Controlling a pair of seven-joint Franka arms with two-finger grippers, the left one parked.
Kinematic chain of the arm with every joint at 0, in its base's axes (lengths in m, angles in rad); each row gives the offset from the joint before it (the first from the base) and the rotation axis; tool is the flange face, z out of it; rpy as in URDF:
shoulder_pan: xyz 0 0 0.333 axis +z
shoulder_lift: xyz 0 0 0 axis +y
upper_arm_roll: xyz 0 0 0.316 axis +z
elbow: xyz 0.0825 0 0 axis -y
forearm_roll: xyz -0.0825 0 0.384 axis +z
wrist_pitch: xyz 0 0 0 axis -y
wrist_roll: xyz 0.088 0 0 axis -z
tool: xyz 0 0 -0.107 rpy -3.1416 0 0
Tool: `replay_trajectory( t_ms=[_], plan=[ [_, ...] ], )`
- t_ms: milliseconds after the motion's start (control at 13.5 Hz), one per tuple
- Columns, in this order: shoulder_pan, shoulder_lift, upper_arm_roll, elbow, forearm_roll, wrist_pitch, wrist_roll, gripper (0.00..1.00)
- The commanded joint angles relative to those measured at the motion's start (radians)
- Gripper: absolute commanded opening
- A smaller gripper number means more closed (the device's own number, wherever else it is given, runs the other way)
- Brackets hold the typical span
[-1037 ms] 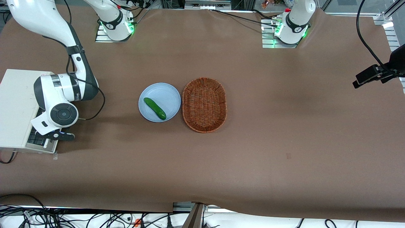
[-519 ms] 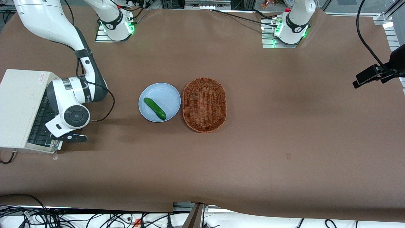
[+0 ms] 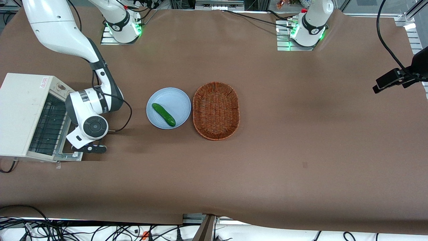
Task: Open oven door with right arm only
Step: 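Pull the oven door down and outward with the right gripper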
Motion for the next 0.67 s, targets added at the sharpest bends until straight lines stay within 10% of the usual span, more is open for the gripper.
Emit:
replay_trajectory(
  t_ms=[0,593],
  plan=[
    [-0.036,0.025,-0.035,0.005,-0.049,0.027,-0.012,0.00],
    [-0.026,0.026,-0.009,-0.039,0.150,0.084,-0.024,0.00]
  ],
)
